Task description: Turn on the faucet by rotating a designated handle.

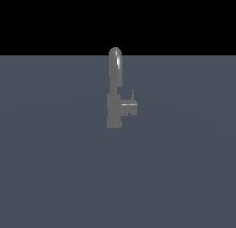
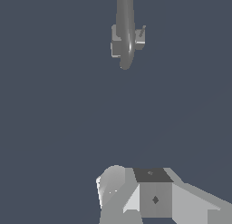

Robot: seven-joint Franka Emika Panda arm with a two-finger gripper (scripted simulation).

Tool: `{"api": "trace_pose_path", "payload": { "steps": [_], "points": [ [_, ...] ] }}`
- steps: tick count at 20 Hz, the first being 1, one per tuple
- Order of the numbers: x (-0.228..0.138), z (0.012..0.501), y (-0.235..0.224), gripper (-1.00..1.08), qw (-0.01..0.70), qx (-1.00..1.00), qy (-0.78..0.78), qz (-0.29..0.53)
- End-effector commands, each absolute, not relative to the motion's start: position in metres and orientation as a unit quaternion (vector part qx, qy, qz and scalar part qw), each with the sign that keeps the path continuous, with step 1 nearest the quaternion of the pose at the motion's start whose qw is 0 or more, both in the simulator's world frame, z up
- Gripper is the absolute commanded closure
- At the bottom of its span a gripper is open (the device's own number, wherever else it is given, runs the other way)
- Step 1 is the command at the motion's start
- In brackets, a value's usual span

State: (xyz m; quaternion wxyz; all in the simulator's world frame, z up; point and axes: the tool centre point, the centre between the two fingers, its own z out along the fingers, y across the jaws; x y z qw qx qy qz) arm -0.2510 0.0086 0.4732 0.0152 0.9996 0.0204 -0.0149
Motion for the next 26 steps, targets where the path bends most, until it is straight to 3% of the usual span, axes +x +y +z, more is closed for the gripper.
{"api": "trace_pose_path", "payload": {
  "steps": [1, 13, 26],
  "points": [
    [-0.251, 0.473, 0.009, 1.08, 0.015, 1.000, 0.020, -0.015],
    [-0.232, 0.471, 0.010, 1.08, -0.005, 0.999, -0.001, -0.038],
    [-0.168, 0.459, 0.011, 1.08, -0.073, 0.988, -0.072, -0.113]
  ]
}}
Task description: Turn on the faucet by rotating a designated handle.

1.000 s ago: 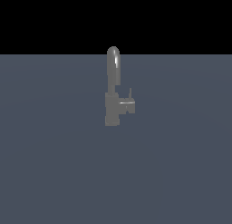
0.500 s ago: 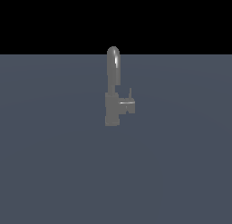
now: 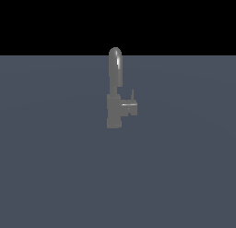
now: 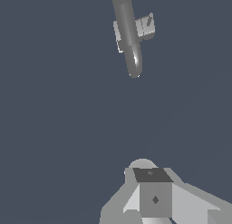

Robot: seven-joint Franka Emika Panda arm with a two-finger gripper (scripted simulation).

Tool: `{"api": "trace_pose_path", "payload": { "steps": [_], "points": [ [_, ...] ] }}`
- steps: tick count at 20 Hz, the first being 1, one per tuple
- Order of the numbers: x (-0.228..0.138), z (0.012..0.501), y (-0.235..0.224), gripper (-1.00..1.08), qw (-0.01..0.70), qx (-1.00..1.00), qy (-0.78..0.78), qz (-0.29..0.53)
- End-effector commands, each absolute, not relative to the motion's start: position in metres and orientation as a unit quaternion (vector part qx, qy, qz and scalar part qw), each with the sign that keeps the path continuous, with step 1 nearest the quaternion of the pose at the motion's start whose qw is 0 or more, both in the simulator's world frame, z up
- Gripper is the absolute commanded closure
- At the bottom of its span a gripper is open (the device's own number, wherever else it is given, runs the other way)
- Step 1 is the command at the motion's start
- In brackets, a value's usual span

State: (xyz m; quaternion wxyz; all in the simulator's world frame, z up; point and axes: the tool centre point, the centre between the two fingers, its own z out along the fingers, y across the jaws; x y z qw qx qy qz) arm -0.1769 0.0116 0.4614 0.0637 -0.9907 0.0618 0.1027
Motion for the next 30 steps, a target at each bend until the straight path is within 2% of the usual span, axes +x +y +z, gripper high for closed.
{"api": "trace_pose_path", "payload": {
  "steps": [1, 16, 30],
  "points": [
    [-0.163, 0.458, 0.011, 1.08, 0.079, -0.987, 0.078, 0.120],
    [-0.079, 0.423, 0.000, 1.08, 0.174, -0.943, 0.175, 0.223],
    [-0.008, 0.370, -0.019, 1.08, 0.264, -0.870, 0.266, 0.319]
  ]
}}
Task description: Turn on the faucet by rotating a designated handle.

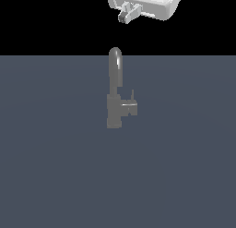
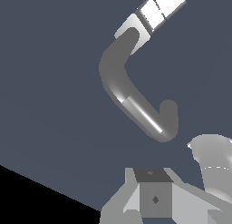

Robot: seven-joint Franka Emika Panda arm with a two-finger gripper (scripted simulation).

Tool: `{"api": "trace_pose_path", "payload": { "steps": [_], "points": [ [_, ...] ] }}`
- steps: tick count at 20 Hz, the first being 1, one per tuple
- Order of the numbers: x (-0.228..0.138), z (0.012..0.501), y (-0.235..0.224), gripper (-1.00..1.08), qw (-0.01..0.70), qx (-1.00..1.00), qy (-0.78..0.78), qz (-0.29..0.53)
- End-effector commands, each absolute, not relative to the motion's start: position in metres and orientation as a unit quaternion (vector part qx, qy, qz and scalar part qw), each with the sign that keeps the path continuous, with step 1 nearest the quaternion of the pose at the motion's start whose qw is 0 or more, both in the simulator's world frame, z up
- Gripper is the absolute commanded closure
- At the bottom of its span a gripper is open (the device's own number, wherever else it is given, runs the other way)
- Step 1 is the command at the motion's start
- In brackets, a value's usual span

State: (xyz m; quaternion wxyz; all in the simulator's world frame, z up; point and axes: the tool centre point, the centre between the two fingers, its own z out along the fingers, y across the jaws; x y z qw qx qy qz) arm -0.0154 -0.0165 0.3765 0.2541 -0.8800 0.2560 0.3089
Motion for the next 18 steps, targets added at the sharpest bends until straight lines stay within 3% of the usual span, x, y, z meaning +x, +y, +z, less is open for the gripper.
{"api": "trace_pose_path", "payload": {
  "steps": [1, 18],
  "points": [
    [-0.004, 0.365, -0.020, 1.08, 0.271, -0.864, 0.272, 0.326],
    [0.063, 0.262, -0.047, 1.08, 0.384, -0.713, 0.385, 0.444]
  ]
}}
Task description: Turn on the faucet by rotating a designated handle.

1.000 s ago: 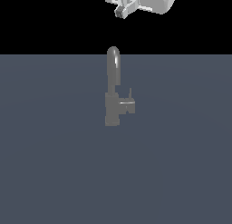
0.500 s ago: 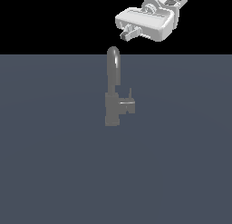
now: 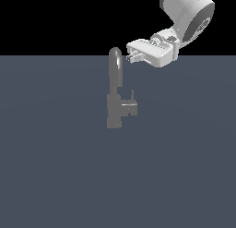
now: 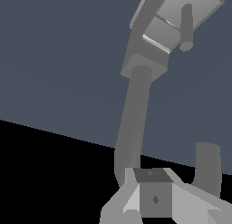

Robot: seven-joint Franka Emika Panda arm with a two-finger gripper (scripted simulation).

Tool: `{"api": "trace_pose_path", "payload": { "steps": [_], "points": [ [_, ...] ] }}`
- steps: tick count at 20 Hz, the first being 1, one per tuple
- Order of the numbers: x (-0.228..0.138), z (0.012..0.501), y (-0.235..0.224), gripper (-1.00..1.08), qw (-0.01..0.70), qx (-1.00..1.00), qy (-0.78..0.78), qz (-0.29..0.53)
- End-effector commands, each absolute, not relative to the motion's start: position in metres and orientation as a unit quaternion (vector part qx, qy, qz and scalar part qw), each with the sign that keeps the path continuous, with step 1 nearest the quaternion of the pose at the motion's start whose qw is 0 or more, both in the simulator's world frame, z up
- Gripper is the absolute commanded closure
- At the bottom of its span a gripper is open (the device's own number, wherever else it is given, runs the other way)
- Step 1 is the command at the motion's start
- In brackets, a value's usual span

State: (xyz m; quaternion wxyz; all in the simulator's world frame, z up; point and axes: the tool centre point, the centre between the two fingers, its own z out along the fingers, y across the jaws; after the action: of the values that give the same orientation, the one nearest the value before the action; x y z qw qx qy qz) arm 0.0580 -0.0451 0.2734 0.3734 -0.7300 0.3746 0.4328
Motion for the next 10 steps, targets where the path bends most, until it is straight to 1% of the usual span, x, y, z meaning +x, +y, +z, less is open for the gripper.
{"api": "trace_pose_path", "payload": {
  "steps": [1, 10],
  "points": [
    [0.066, 0.254, -0.049, 1.08, 0.391, -0.701, 0.392, 0.451],
    [0.084, 0.187, -0.056, 1.08, 0.442, -0.595, 0.445, 0.502]
  ]
}}
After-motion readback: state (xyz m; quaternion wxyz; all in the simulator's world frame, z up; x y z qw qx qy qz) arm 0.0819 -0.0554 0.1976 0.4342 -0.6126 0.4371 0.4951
